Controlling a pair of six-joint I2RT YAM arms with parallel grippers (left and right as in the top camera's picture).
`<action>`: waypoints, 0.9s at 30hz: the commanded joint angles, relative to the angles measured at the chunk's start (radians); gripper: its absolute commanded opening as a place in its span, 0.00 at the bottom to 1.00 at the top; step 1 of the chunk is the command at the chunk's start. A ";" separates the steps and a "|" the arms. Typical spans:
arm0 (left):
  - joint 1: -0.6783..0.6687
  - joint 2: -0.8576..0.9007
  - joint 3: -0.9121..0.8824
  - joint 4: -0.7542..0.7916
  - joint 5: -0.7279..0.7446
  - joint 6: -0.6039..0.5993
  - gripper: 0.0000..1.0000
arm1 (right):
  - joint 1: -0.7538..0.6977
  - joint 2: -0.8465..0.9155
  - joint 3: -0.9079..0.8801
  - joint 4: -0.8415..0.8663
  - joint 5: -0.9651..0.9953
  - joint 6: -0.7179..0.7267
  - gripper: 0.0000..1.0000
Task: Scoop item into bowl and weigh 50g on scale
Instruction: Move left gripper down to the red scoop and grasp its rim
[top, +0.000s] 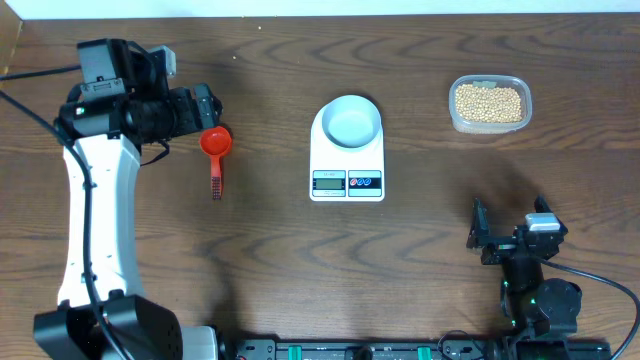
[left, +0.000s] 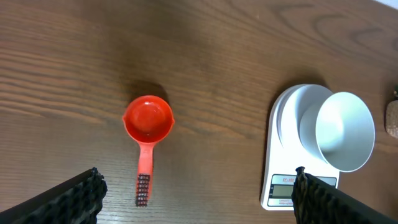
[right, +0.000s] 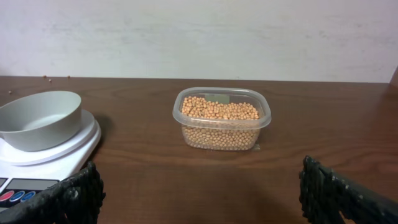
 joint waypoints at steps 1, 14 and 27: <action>0.002 0.010 0.021 0.012 0.021 0.016 0.98 | 0.004 -0.006 -0.002 -0.004 0.001 -0.011 0.99; 0.014 0.222 0.010 0.111 -0.143 0.044 0.57 | 0.004 -0.006 -0.002 -0.004 0.001 -0.011 0.99; 0.014 0.450 0.010 0.129 -0.174 0.040 0.34 | 0.004 -0.006 -0.002 -0.004 0.001 -0.011 0.99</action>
